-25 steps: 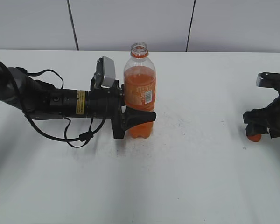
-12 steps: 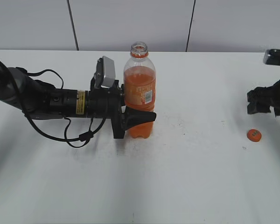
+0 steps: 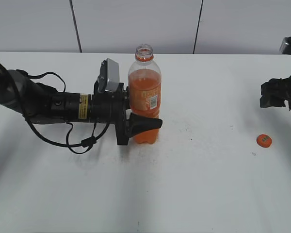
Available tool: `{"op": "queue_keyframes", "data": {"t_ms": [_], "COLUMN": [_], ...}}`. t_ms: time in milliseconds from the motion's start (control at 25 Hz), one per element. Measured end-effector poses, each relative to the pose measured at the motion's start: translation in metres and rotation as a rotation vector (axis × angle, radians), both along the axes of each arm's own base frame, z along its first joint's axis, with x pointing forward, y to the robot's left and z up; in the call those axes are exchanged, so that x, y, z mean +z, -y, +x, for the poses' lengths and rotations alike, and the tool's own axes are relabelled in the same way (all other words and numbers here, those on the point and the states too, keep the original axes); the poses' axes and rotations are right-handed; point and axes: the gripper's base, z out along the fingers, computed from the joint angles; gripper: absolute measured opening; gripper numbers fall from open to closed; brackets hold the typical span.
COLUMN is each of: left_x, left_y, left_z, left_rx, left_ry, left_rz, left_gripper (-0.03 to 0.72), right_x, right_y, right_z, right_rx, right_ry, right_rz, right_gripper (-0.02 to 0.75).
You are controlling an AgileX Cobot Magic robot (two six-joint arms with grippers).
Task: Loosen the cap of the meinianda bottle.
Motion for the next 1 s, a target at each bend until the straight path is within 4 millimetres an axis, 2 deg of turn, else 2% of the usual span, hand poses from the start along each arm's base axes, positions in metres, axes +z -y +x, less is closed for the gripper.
{"op": "queue_keyframes", "data": {"t_ms": [120,240,600,1000], "left_x": [0.001,0.002,0.003,0.036], "left_y": [0.000,0.001,0.001,0.001], "left_z": [-0.001,-0.002,-0.003,-0.002], "left_rx": [-0.016,-0.029,-0.036,-0.039], "left_ry": [0.005,0.006,0.008,0.085], "left_rz": [-0.008,-0.022,-0.033,-0.061], "left_gripper": [0.533,0.582,0.587,0.587], "right_x": [0.000,0.001,0.001,0.001], "right_y": [0.000,0.000,-0.001,-0.002], "right_z": [0.000,0.000,0.000,0.000], "right_rx": [-0.008,-0.010,-0.014,-0.037], "right_ry": [0.000,0.001,0.001,0.001], "right_rz": [0.009,0.012,0.017,0.044], "right_gripper": [0.535,0.536,0.536,0.536]}}
